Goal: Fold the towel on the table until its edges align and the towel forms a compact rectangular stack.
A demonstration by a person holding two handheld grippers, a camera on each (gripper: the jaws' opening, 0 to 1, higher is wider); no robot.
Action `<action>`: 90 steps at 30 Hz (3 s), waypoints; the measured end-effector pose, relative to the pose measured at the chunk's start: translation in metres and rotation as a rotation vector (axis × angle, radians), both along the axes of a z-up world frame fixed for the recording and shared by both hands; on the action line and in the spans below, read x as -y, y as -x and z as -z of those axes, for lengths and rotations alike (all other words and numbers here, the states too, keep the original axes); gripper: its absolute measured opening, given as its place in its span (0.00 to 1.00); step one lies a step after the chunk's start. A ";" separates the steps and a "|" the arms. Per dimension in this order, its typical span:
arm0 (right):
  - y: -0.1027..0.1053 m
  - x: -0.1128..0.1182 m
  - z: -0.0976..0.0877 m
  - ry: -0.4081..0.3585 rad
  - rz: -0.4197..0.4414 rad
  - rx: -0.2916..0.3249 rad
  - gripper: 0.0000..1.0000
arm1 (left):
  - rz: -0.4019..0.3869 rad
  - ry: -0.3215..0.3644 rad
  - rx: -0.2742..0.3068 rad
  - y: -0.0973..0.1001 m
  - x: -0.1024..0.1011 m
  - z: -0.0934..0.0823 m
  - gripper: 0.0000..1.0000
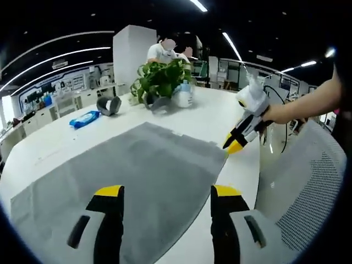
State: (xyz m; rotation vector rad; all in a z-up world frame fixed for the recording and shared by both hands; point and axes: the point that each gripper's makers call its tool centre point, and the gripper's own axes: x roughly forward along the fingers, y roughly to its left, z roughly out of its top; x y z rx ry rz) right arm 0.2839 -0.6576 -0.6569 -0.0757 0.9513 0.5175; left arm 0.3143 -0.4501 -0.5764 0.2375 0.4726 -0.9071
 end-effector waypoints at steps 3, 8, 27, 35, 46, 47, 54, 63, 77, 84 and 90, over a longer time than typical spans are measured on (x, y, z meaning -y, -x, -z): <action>0.002 -0.003 0.001 -0.007 0.013 -0.002 0.09 | -0.010 0.021 -0.022 0.003 0.007 0.006 0.64; 0.008 -0.006 0.000 -0.094 0.076 -0.028 0.04 | 0.032 0.016 -0.010 0.012 0.015 0.009 0.62; 0.004 -0.084 -0.075 -0.399 0.067 0.074 0.00 | 0.248 -0.027 0.246 0.040 0.050 -0.016 0.43; 0.003 -0.128 -0.098 -0.477 0.005 0.083 0.00 | 0.298 -0.043 0.295 0.046 0.056 -0.021 0.28; 0.002 -0.159 -0.114 -0.585 0.000 0.076 0.00 | 0.284 -0.097 0.423 0.038 0.052 -0.032 0.20; 0.001 -0.160 -0.115 -0.598 0.006 0.077 0.00 | 0.281 -0.099 0.425 0.038 0.051 -0.032 0.20; -0.001 -0.166 -0.117 -0.677 0.040 0.054 0.00 | 0.271 -0.119 0.461 0.034 0.048 -0.037 0.14; -0.003 -0.166 -0.111 -0.751 0.075 0.002 0.00 | 0.286 -0.166 0.447 0.035 0.046 -0.031 0.09; -0.085 -0.062 -0.140 -0.534 0.140 0.220 0.21 | 0.191 -0.099 0.322 0.023 0.031 -0.033 0.06; -0.147 -0.002 -0.118 -0.304 0.211 0.226 0.18 | 0.201 -0.096 0.310 0.026 0.032 -0.031 0.06; -0.175 0.031 -0.053 -0.097 0.315 0.109 0.10 | 0.209 -0.101 0.292 0.028 0.032 -0.027 0.06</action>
